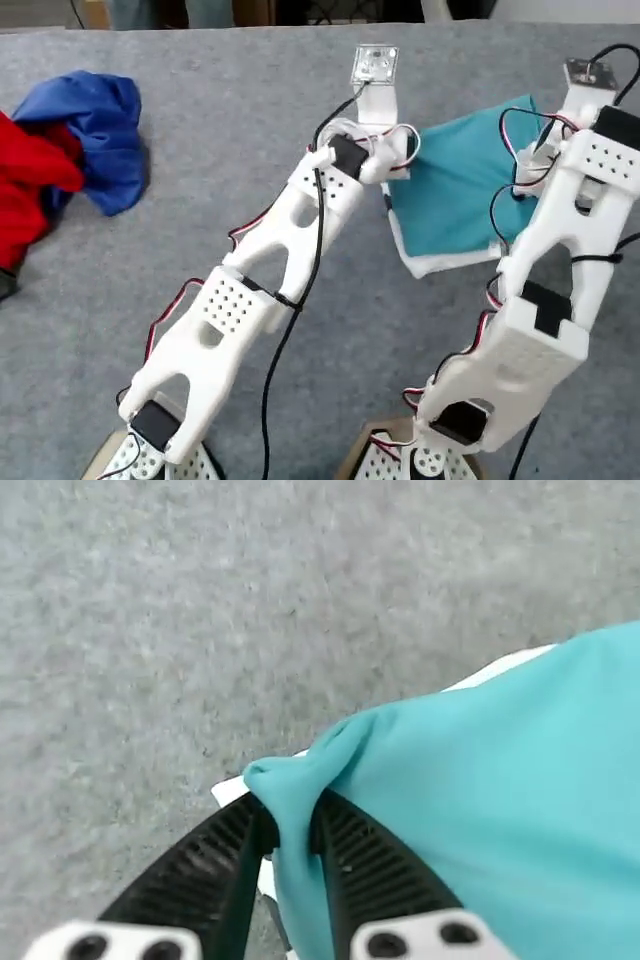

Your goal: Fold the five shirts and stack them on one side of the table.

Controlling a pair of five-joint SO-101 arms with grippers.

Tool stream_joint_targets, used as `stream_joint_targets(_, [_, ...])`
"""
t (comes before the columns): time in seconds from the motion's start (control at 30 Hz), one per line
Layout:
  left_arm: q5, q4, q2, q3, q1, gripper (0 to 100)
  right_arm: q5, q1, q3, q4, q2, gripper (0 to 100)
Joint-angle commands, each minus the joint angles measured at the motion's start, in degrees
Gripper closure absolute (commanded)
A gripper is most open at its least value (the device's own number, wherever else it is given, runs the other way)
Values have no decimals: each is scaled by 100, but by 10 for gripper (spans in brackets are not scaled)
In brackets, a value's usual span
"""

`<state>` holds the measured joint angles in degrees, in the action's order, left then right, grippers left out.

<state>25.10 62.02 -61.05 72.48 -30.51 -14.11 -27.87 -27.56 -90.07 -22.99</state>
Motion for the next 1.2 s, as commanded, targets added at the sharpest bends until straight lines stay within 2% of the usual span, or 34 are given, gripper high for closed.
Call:
stream_joint_targets(0.0, [18, -44, 26, 66, 13, 969, -70, -202, -40, 202, -13, 981])
stream_joint_targets(0.2, [53, 132, 9, 31, 22, 834, -466, -176, -31, 193, -207, 953])
stream_joint_targets(0.33, [53, 141, 9, 22, 31, 805, 97, -211, -31, 123, -286, 761])
stream_joint_targets(0.4, [53, 255, 35, 57, 66, 803, 149, -202, -31, 105, -277, 661])
stream_joint_targets(0.5, [44, 545, 70, 84, 127, 802, 149, -167, -57, 132, -259, 587])
stream_joint_targets(0.7, [18, 1600, 62, 998, 673, 805, 185, -202, -655, 70, -259, 653])
stream_joint_targets(0.77, [9, 1987, 62, 1349, 884, 805, 193, -158, -954, -79, -259, 746])
stream_joint_targets(0.87, [-202, 2646, 35, 1938, 1174, 805, 413, 105, -1393, -211, -303, 972])
stream_joint_targets(0.9, [-308, 2884, 18, 2114, 1235, 806, 448, 158, -1464, -211, -303, 985])
stream_joint_targets(0.97, [-492, 3349, 35, 2316, 1349, 806, 466, 176, -1411, -185, -312, 945])
stream_joint_targets(1.07, [-765, 3833, 70, 2299, 1560, 807, 457, 35, -1033, -88, -374, 982])
stream_joint_targets(1.17, [-897, 3895, 70, 2281, 1982, 868, 457, -290, -505, 299, -646, 981])
